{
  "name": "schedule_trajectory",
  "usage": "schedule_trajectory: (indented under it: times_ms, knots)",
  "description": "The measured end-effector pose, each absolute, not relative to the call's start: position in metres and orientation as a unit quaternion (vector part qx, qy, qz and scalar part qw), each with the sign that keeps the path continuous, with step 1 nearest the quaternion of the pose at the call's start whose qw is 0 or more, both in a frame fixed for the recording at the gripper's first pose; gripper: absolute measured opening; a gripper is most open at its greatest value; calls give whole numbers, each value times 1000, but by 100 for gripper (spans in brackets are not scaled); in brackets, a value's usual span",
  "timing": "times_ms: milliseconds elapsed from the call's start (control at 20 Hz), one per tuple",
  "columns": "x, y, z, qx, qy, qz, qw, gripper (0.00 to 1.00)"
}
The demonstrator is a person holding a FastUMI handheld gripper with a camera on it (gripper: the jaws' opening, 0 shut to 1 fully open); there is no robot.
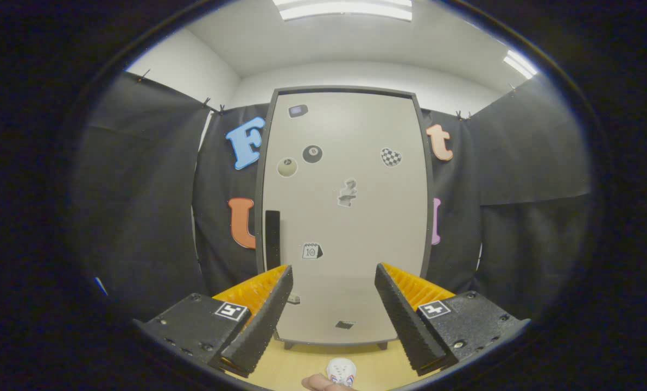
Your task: Open the shoe cabinet door, grab the shoes and put them into the shoe cabinet, then close the shoe cabinet door.
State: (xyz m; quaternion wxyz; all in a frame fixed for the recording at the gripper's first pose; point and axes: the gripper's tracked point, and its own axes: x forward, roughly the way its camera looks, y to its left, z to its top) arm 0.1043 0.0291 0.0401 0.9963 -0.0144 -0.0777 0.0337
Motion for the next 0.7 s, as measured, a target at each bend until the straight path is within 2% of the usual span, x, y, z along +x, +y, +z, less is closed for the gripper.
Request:
schedule_trajectory:
  times_ms: [100,500,700]
  knots:
    - [122,33,44,-20,-83,20,996,99]
    - [192,119,37,-6,-38,77,996,99]
    - [224,141,41,13,-33,80,996,99]
